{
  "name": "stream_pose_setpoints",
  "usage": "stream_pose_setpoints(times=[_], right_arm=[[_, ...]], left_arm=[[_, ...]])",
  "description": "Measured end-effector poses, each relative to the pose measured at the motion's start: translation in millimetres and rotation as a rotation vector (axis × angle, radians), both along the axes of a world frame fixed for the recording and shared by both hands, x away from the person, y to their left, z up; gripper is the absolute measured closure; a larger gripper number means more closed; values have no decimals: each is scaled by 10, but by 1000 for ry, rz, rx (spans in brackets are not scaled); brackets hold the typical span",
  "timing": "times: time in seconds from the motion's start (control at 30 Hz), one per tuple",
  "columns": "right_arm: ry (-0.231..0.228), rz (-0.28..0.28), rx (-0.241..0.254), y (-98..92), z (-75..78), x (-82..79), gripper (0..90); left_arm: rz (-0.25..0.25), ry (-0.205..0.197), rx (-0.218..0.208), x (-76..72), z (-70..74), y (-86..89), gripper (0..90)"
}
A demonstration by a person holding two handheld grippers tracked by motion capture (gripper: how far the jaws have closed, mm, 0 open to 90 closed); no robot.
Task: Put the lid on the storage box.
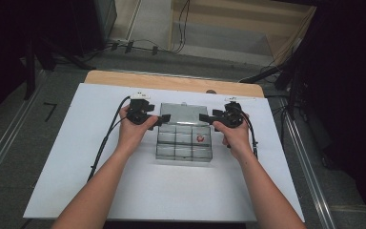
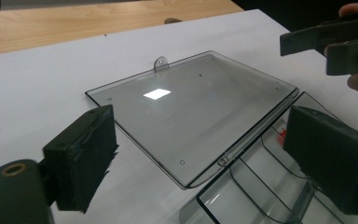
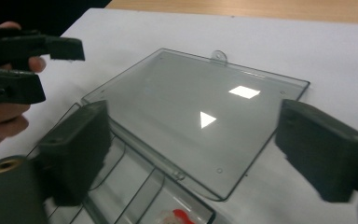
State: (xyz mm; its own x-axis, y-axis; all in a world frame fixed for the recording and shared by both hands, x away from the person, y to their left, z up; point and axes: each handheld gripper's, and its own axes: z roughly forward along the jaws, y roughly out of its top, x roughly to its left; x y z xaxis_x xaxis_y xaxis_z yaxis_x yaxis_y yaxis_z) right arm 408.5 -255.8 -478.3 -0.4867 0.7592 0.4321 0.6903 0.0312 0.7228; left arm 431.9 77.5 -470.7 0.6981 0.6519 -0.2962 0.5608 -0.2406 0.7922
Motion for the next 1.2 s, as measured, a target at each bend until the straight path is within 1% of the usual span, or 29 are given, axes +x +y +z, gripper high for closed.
stream_pose_setpoints(times=[0.07, 0.17, 0.2, 0.27, 0.37, 0.43, 0.5, 0.6, 0.67, 0.77, 0.8, 0.87, 0.97, 1.03, 1.07, 1.1, 1.2], right_arm=[[27, -15, -4, -3, -42, 28, 175], [47, -25, -26, 21, -85, 48, 223], [56, -29, -33, 30, -96, 53, 233], [65, -47, -60, 40, -117, 68, 252], [92, -64, -61, 36, -155, 96, 271], [111, -73, -70, 39, -187, 112, 283], [124, -72, -76, 51, -217, 122, 290], [133, -66, -83, 74, -245, 130, 311], [135, -67, -86, 92, -261, 135, 313], [146, -72, -69, 79, -277, 148, 318], [152, -74, -59, 74, -285, 153, 318], [163, -74, -42, 64, -301, 164, 316], [187, -70, -9, 49, -327, 179, 315], [202, -48, 27, 49, -354, 192, 308], [209, -40, 34, 55, -360, 195, 305], [209, -38, 35, 58, -363, 196, 305], [201, -39, 31, 61, -351, 191, 323]], left_arm=[[11, 21, 1, 31, -23, -20, 132], [20, 54, 19, 73, -59, -57, 167], [21, 66, 17, 85, -72, -66, 180], [28, 85, 17, 110, -93, -76, 190], [32, 107, -2, 137, -120, -80, 212], [42, 118, -5, 153, -141, -85, 225], [50, 136, -2, 170, -164, -92, 238], [53, 158, 11, 197, -204, -101, 249], [58, 174, 10, 214, -229, -108, 254], [64, 190, 7, 232, -261, -117, 268], [67, 198, 3, 235, -271, -124, 270], [74, 201, 8, 241, -288, -129, 268], [81, 222, -3, 255, -315, -128, 269], [86, 239, -14, 263, -342, -133, 272], [83, 252, -29, 268, -357, -136, 276], [77, 260, -44, 273, -369, -137, 286], [80, 268, -68, 277, -375, -150, 314]])
